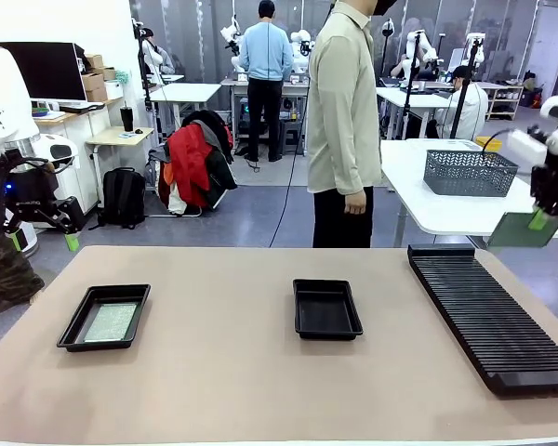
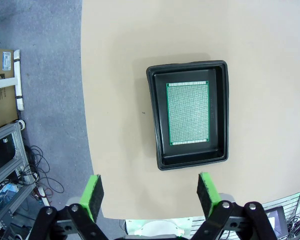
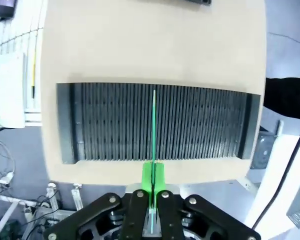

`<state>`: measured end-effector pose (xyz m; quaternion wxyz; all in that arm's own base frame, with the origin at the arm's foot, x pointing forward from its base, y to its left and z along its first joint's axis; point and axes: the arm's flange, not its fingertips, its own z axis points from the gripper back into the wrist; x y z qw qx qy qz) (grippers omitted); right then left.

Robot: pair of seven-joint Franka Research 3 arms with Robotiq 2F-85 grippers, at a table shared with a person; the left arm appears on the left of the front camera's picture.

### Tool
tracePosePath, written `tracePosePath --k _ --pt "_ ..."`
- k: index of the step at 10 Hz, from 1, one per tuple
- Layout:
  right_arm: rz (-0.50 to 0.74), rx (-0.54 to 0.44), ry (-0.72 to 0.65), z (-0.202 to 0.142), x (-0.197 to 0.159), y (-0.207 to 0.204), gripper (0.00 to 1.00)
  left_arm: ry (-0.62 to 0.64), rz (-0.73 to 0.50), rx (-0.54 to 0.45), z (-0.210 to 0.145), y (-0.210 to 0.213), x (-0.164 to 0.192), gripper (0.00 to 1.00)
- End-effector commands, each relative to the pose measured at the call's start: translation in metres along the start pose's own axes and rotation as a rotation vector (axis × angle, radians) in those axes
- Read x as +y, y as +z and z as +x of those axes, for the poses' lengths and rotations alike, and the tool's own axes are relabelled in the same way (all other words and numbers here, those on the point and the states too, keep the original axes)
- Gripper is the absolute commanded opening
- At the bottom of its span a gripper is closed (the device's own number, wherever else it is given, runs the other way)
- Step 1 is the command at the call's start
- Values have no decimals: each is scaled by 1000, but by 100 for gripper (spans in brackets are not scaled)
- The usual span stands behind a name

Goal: Inspect and transfer BCBs to ESD trays.
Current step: Pick up the Blank PCB from the PCB Rack and place it in the right ESD tray.

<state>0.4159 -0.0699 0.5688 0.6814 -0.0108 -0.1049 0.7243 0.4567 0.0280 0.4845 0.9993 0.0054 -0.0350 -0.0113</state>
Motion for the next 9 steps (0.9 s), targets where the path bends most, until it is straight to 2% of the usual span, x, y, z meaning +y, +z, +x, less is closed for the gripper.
tracePosePath --k 1,5,7,8,9 --pt "18 17 -45 3 -12 30 0 2 1 -5 0 -2 1 100" --pt "36 50 -63 6 -19 82 0 2 1 -5 0 -2 1 100" --pt "35 68 -67 5 -17 89 0 2 1 -5 0 -2 1 100" --pt "12 26 -51 5 -15 85 0 2 1 -5 0 -2 1 100" --pt "12 26 -51 5 -15 85 0 2 1 -5 0 -2 1 100"
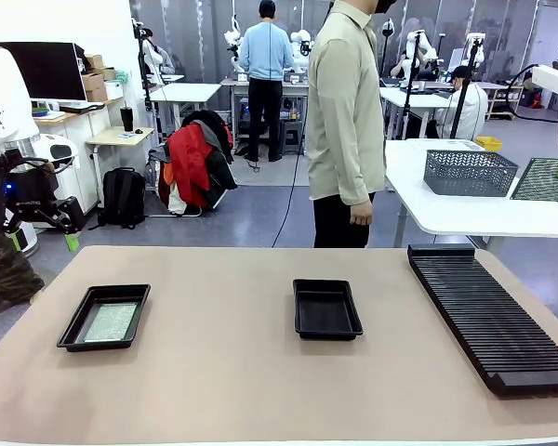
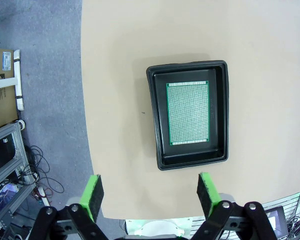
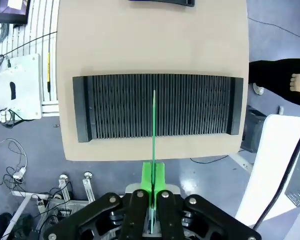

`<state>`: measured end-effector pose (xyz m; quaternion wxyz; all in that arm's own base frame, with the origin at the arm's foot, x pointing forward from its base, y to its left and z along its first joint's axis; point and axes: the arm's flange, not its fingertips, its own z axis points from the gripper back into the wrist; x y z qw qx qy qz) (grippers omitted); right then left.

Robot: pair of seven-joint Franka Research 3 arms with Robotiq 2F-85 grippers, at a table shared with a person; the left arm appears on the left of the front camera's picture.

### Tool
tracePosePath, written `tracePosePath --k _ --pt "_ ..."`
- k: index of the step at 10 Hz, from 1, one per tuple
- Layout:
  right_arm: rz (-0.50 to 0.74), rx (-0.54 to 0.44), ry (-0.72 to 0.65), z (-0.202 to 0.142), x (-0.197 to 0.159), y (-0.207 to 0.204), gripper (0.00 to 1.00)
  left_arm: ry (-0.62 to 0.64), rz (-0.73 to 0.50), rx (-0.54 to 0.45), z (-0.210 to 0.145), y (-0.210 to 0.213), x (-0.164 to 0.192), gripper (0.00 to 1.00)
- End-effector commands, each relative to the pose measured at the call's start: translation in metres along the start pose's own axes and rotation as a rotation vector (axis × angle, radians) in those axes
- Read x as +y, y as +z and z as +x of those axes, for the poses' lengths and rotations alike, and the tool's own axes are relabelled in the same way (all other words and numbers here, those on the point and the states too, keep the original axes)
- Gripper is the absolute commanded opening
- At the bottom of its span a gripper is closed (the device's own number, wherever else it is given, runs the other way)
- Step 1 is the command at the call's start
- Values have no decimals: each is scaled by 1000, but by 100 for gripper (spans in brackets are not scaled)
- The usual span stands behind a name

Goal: Inspect and transfer BCBs to ESD trays.
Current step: Pick up the Blank PCB from the PCB Rack and place it in the right ESD tray.

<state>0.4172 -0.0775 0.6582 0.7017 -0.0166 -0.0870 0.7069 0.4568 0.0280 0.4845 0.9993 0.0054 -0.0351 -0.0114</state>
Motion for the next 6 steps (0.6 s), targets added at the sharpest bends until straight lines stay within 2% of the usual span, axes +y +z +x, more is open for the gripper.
tracePosePath --k 1,6 --pt "-3 -11 0 1 1 -4 0 2 1 -5 0 -2 1 100" --pt "-3 -11 0 1 1 -4 0 2 1 -5 0 -2 1 100"
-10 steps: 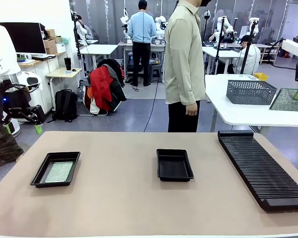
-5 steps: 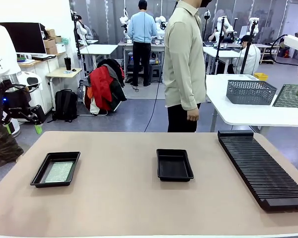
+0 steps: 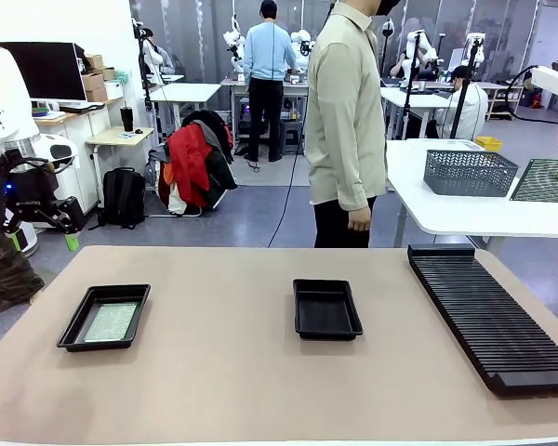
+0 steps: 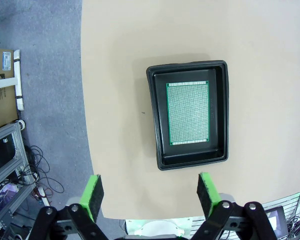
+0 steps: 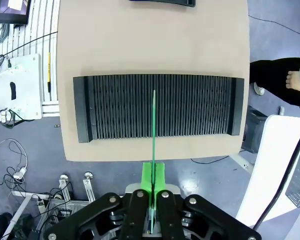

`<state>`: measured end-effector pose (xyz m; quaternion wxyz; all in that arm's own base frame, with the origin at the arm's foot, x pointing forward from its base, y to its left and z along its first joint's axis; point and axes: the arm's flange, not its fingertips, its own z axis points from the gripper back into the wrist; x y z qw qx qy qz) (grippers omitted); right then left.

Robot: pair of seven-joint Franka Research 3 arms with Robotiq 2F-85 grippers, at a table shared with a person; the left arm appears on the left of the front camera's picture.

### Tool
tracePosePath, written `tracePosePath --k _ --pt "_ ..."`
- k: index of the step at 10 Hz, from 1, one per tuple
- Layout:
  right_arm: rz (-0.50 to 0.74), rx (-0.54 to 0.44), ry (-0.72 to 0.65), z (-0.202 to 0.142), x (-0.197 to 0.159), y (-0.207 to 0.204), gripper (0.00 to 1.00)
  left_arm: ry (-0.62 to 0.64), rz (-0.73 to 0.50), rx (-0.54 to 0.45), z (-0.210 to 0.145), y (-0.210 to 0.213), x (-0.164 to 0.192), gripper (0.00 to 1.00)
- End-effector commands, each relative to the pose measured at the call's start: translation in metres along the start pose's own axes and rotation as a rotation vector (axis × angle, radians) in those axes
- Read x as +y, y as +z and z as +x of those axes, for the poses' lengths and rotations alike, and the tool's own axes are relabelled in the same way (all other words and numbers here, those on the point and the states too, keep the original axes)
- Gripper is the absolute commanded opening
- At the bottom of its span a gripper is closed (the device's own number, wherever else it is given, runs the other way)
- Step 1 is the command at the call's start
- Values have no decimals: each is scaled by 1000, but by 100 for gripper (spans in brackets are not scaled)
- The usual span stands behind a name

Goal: Inspect and transfer BCBs to ESD trays.
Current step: Pick up the Blank PCB from the PCB Rack and place it in the right ESD tray.

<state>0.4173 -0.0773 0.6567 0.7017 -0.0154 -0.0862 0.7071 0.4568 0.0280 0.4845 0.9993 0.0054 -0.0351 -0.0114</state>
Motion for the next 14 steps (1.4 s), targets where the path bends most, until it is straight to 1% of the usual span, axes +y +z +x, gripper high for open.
tracePosePath --k 1,2,3,4,6,7,9,10,11,12,14 --pt "-6 -11 0 1 1 -2 0 2 1 -5 0 -2 1 100" --pt "-6 -11 0 1 1 -2 0 2 1 -5 0 -2 1 100" --pt "0 0 0 0 0 0 2 2 1 -5 0 -2 1 100" --pt "7 -30 -62 8 -10 -6 2 2 1 -5 0 -2 1 100" --pt "49 -115 -245 25 -21 -15 2 2 1 -5 0 -2 1 100" --pt "67 -159 -327 37 -23 -19 2 2 1 -5 0 -2 1 100" --pt "64 -214 -471 67 -23 -34 2 2 1 -5 0 -2 1 100" --pt "112 -257 -575 86 -25 -46 2 2 1 -5 0 -2 1 100" --pt "158 -315 -649 100 -27 -57 2 2 1 -5 0 -2 1 100" --pt "200 -351 -756 114 -29 -70 2 2 1 -5 0 -2 1 100" --pt "270 -390 -944 140 -30 -99 2 2 1 -5 0 -2 1 100"
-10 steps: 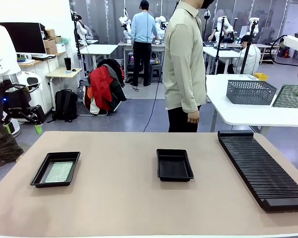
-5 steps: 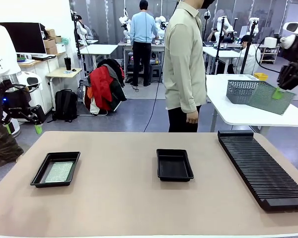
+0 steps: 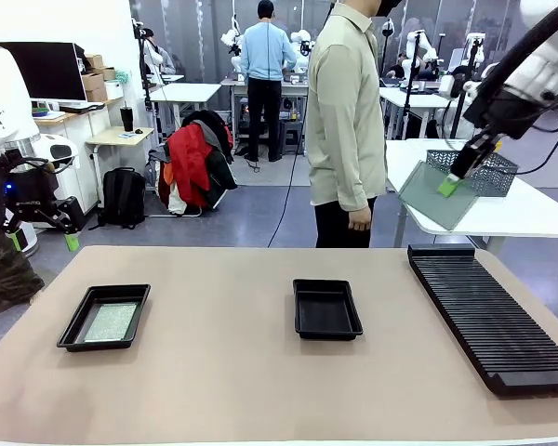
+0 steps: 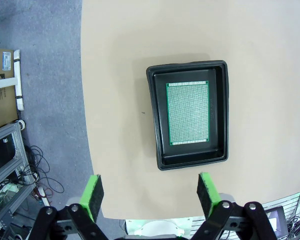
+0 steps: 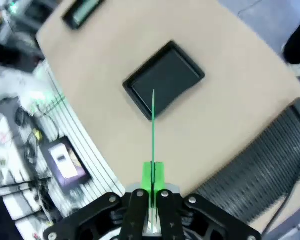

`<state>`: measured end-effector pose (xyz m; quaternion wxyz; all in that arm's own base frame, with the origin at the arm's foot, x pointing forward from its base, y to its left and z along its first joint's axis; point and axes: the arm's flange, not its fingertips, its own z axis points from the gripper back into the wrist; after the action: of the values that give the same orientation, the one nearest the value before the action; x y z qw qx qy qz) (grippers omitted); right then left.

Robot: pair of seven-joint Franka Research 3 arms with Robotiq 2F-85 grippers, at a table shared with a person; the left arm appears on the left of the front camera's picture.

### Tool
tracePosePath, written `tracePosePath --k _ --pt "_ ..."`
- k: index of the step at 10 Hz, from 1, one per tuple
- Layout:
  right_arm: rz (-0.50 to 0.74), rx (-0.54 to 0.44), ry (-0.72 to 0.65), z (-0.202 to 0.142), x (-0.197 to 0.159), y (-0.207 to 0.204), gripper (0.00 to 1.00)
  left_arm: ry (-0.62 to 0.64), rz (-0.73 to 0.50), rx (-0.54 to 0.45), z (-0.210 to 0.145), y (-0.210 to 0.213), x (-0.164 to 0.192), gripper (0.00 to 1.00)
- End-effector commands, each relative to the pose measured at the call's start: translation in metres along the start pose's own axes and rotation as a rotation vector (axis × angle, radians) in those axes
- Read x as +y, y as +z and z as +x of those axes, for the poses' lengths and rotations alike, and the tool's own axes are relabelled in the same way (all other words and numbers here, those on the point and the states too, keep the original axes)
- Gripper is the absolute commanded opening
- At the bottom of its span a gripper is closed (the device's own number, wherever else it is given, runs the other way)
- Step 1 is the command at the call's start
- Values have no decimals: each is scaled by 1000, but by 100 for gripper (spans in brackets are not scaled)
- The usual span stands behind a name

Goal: Inspect and transfer BCBs to ESD trays.
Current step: Pick up the Blank PCB from the PCB Rack and place it in the right ESD tray.

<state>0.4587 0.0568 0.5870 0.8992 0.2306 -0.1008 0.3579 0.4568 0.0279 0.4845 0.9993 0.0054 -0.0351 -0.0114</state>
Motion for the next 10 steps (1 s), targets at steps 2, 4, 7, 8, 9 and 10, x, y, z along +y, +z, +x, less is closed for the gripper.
tracePosePath --k 2,4,7,8,9,10 --pt "40 -100 -226 16 14 -51 2 2 1 -5 0 -2 1 100" --pt "97 -126 -382 24 16 -93 2 2 1 -5 0 -2 1 100" --pt "140 -164 -526 22 16 -151 2 2 1 -5 0 -2 1 100" --pt "150 -180 -563 22 17 -173 2 2 1 -5 0 -2 1 100" --pt "158 -200 -606 21 18 -190 2 2 1 -5 0 -2 1 100" --pt "172 -229 -647 18 17 -205 2 2 1 -5 0 -2 1 100"
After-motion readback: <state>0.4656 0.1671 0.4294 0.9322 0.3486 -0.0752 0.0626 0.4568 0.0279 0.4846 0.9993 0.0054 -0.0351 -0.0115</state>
